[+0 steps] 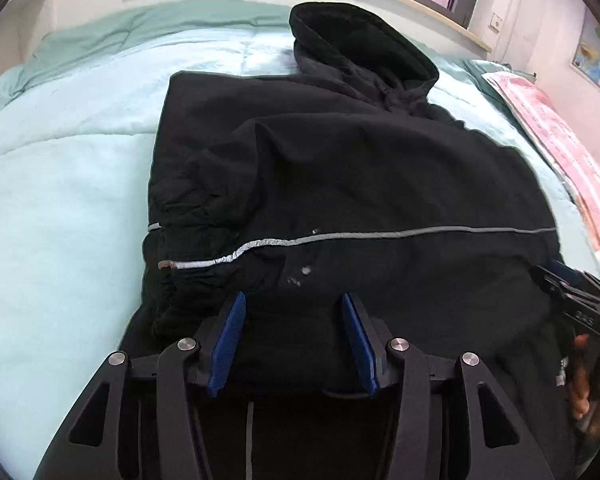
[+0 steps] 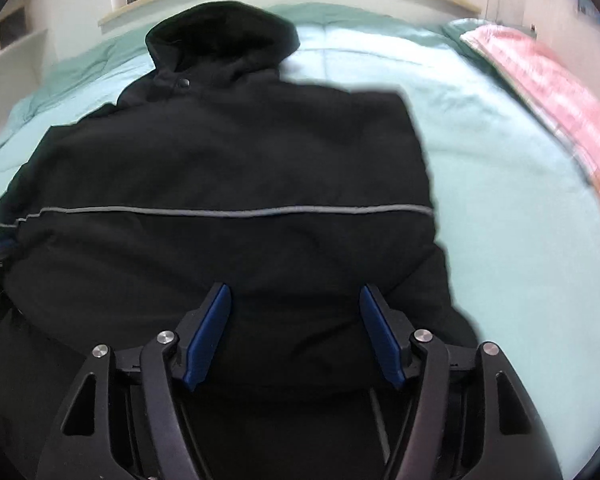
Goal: Fold large clothes
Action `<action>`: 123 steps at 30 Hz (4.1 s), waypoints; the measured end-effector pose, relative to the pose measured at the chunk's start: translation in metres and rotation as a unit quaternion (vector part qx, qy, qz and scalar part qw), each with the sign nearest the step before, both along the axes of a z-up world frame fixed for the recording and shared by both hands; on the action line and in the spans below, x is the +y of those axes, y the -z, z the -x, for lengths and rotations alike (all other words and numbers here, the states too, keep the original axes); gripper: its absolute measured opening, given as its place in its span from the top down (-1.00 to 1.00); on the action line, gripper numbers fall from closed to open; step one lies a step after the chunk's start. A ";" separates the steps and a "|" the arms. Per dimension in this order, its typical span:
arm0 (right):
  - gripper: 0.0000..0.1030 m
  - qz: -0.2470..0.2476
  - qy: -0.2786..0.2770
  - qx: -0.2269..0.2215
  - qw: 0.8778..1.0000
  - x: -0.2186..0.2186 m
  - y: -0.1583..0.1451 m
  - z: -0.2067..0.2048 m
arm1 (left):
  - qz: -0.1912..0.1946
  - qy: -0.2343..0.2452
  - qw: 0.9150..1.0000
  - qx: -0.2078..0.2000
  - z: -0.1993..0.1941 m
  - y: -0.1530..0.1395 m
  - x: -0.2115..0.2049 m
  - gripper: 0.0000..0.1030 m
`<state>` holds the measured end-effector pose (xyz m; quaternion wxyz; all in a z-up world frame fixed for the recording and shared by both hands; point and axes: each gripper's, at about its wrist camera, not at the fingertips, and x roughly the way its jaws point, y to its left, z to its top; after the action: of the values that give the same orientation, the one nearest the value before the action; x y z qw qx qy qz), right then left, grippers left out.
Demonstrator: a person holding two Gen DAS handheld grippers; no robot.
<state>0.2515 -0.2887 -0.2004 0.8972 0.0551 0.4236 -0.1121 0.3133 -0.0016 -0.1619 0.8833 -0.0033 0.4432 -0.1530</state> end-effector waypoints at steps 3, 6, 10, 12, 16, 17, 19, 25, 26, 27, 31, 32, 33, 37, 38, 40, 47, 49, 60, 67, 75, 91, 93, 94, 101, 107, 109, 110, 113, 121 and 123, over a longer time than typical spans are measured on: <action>-0.31 0.024 0.010 -0.013 1.000 0.010 -0.003 0.010 | -0.021 -0.013 0.999 -0.022 0.006 0.000 -0.007 -0.03; -0.32 0.028 0.013 -0.011 0.999 0.014 -0.004 0.015 | -0.020 -0.012 0.999 -0.035 0.012 0.002 -0.006 -0.03; -0.32 0.033 0.018 -0.017 0.999 0.016 -0.007 0.015 | -0.014 -0.012 0.999 -0.044 0.015 0.003 -0.006 -0.02; -0.33 0.037 0.019 -0.022 0.999 0.012 -0.002 0.013 | -0.014 -0.012 0.999 -0.049 0.016 0.004 -0.004 -0.02; -0.34 0.039 0.020 -0.032 0.999 0.016 -0.005 0.020 | -0.040 -0.014 0.996 -0.075 0.028 0.002 -0.010 -0.02; -0.35 0.039 0.020 -0.033 0.998 0.016 -0.005 0.021 | -0.045 -0.015 0.996 -0.078 0.029 0.002 -0.012 -0.02; -0.35 0.035 0.020 -0.034 0.999 0.016 -0.006 0.022 | -0.045 -0.015 0.996 -0.077 0.029 0.002 -0.011 -0.02; -0.38 0.043 0.023 -0.010 0.999 0.018 -0.007 0.015 | -0.052 -0.011 0.998 -0.047 0.018 -0.002 -0.013 -0.02; -0.38 0.037 0.022 0.002 0.999 0.017 -0.009 0.013 | -0.053 -0.012 0.998 -0.034 0.016 -0.006 -0.014 -0.02; -0.38 0.030 0.022 0.019 0.999 0.015 -0.011 0.010 | -0.050 -0.013 0.998 -0.019 0.014 -0.012 -0.014 -0.02; -0.38 -0.008 0.009 0.094 0.996 0.006 -0.042 -0.007 | 0.000 0.002 1.000 0.014 0.010 -0.071 -0.010 -0.02; -0.38 -0.019 0.005 0.094 0.995 0.004 -0.055 -0.010 | 0.006 0.004 1.000 0.011 0.008 -0.085 -0.010 -0.02; -0.38 -0.025 0.004 0.090 0.996 0.002 -0.070 -0.012 | 0.011 0.007 1.000 0.005 0.004 -0.106 -0.010 -0.02; -0.38 -0.035 0.006 0.061 0.998 -0.008 -0.137 -0.037 | 0.023 0.008 0.999 -0.021 -0.026 -0.173 -0.014 -0.18; -0.38 -0.039 0.006 0.049 0.998 -0.012 -0.156 -0.048 | 0.027 0.004 0.999 -0.030 -0.037 -0.188 -0.015 -0.25; -0.39 -0.045 0.004 0.031 0.998 -0.018 -0.181 -0.064 | 0.027 -0.005 0.999 -0.043 -0.064 -0.211 -0.017 -0.29; -0.40 -0.075 -0.012 0.024 0.997 -0.047 -0.193 -0.163 | 0.045 -0.008 0.999 -0.018 -0.167 -0.209 -0.032 -0.33; -0.40 -0.085 -0.007 0.034 0.996 -0.057 -0.180 -0.192 | 0.047 -0.007 0.999 -0.005 -0.202 -0.195 -0.040 -0.33; -0.40 -0.101 -0.005 0.091 0.991 -0.099 -0.082 -0.332 | 0.037 -0.005 0.998 0.054 -0.354 -0.091 -0.082 -0.33; -0.33 -0.084 -0.004 0.092 0.992 -0.098 -0.056 -0.363 | 0.028 -0.005 0.997 0.067 -0.393 -0.052 -0.095 -0.33; 0.63 -0.013 0.002 0.080 0.997 -0.084 -0.063 -0.372 | 0.039 -0.024 0.998 0.044 -0.405 -0.048 -0.090 0.72; 0.79 0.090 -0.007 0.012 0.996 -0.057 -0.121 -0.363 | 0.112 -0.053 0.992 0.037 -0.387 -0.056 -0.034 0.79; 0.79 0.086 -0.002 0.023 0.996 -0.062 -0.108 -0.364 | 0.098 -0.059 0.992 0.054 -0.391 -0.038 -0.033 0.78; 0.79 0.078 0.002 0.031 0.997 -0.069 -0.100 -0.366 | 0.087 -0.063 0.992 0.071 -0.395 -0.023 -0.032 0.72; 0.70 -0.096 0.008 0.109 0.989 -0.133 -0.005 -0.374 | 0.084 -0.045 0.987 0.130 -0.405 0.015 -0.031 0.49; 0.39 -0.066 -0.053 0.094 0.992 -0.131 -0.044 -0.350 | -0.060 0.039 0.995 0.067 -0.347 -0.030 -0.045 0.28; 0.27 -0.061 -0.066 0.094 0.991 -0.134 -0.057 -0.333 | -0.060 0.053 0.994 0.069 -0.330 -0.042 -0.041 0.28; 0.27 -0.067 -0.067 0.092 0.991 -0.135 -0.067 -0.324 | -0.052 0.059 0.995 0.065 -0.323 -0.052 -0.040 0.28; 0.18 -0.106 -0.059 0.052 0.991 -0.138 -0.098 -0.317 | -0.007 0.071 0.997 0.029 -0.320 -0.087 -0.042 0.27; 0.14 -0.099 -0.082 0.050 0.990 -0.101 -0.089 -0.392 | 0.055 0.048 0.995 0.074 -0.385 -0.066 -0.090 -0.07; 0.15 -0.089 -0.087 0.083 0.989 -0.094 -0.062 -0.397 | 0.046 0.041 0.992 0.114 -0.393 -0.032 -0.090 -0.07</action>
<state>0.6486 -0.3831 -0.1386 0.8568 0.0886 0.5080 0.0004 0.7063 -0.0919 -0.1299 0.8188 -0.0431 0.5332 -0.2084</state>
